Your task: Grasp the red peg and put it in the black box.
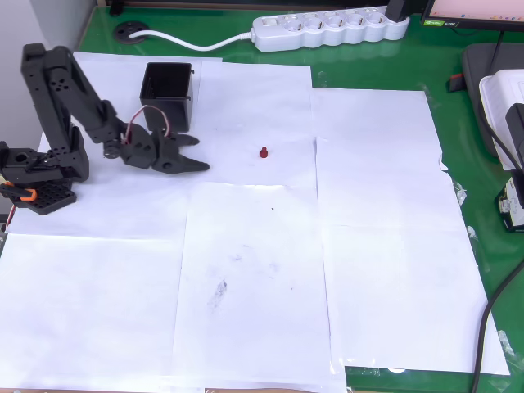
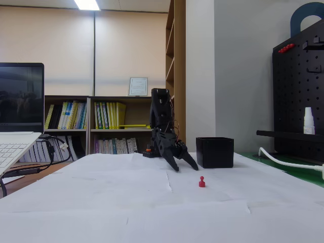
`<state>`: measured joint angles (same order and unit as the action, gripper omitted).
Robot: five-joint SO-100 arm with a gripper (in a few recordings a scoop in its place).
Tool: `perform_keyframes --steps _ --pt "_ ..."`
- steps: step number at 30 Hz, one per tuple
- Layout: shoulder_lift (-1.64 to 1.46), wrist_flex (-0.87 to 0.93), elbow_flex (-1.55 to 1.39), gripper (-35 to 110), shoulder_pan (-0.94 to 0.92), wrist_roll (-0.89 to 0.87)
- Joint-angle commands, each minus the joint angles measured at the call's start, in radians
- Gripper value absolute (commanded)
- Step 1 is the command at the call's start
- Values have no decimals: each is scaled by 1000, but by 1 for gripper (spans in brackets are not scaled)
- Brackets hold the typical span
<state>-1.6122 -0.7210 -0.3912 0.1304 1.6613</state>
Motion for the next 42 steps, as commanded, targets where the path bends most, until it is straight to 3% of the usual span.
perform_keyframes --steps 1,20,42 --pt "-87 -25 -121 37 8 11" --pt "-463 -89 -492 36 -17 92" --pt "-551 -121 -565 36 -110 117"
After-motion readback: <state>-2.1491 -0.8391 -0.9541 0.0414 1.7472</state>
